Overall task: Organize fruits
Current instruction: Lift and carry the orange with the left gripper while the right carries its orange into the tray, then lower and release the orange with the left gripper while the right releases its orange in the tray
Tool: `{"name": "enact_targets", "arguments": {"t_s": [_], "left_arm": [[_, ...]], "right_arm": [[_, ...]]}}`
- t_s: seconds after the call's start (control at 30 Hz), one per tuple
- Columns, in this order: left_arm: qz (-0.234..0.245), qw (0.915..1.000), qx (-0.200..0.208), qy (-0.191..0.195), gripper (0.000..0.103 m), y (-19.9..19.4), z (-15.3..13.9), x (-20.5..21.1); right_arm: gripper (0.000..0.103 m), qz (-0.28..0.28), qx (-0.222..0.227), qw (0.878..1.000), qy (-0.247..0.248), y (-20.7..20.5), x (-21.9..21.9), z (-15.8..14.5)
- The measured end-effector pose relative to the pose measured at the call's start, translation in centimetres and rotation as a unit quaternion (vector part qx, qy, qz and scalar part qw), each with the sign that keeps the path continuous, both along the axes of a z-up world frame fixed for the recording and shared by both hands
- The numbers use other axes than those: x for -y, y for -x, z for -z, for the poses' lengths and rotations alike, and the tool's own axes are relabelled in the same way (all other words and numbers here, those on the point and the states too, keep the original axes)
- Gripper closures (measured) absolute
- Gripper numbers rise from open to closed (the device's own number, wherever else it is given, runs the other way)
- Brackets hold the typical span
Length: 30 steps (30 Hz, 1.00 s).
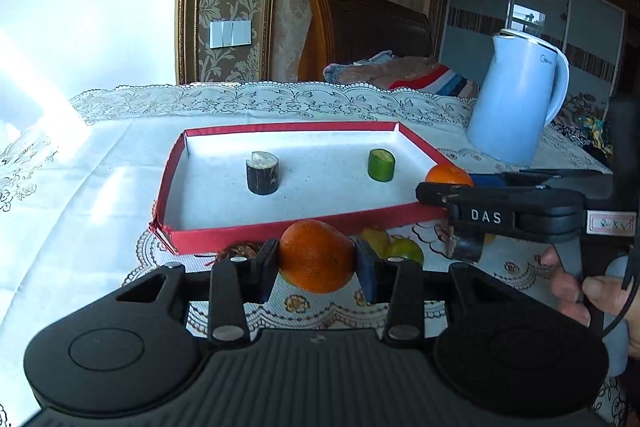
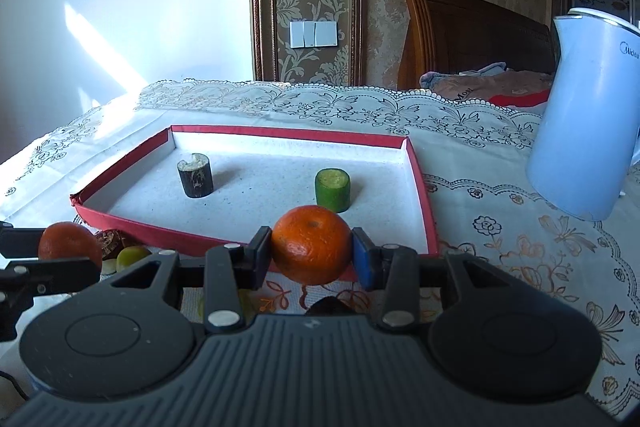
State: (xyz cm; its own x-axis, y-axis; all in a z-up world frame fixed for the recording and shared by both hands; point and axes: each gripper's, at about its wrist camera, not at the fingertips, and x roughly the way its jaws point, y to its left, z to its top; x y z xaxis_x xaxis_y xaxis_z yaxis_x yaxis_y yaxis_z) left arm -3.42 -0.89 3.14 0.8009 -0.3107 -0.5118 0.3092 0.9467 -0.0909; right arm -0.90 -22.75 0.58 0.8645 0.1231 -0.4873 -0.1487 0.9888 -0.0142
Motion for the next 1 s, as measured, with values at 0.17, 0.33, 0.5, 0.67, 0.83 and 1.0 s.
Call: {"name": "enact_targets", "arguments": {"t_s": [0.17, 0.33, 0.5, 0.67, 0.83, 1.0], "left_arm": [[-0.037, 0.9993, -0.005, -0.006, 0.063, -4.2, -0.1, 0.4], [-0.053, 0.9981, -0.024, -0.019, 0.063, -7.9, 0.7, 1.5], [-0.072, 0.9959, -0.049, -0.025, 0.063, -10.3, 2.0, 1.6], [-0.083, 0.9944, -0.062, -0.018, 0.063, -11.5, 2.6, 1.0], [-0.093, 0.9939, -0.053, -0.026, 0.063, -12.0, 2.7, 1.3], [-0.109, 0.9924, -0.045, -0.035, 0.063, -12.8, 2.9, 1.6]], "right_arm": [[0.064, 0.016, -0.001, 1.000, 0.012, -2.4, -0.4, -0.1], [0.064, 0.032, -0.017, 0.999, 0.024, -5.4, -0.6, 0.6], [0.064, 0.038, -0.049, 0.998, 0.026, -7.7, -0.5, 1.8], [0.064, 0.041, -0.067, 0.996, 0.032, -9.2, -0.8, 2.8], [0.064, 0.045, -0.064, 0.996, 0.041, -9.8, -1.2, 3.0], [0.064, 0.050, -0.066, 0.996, 0.038, -10.8, -1.4, 2.9]]}}
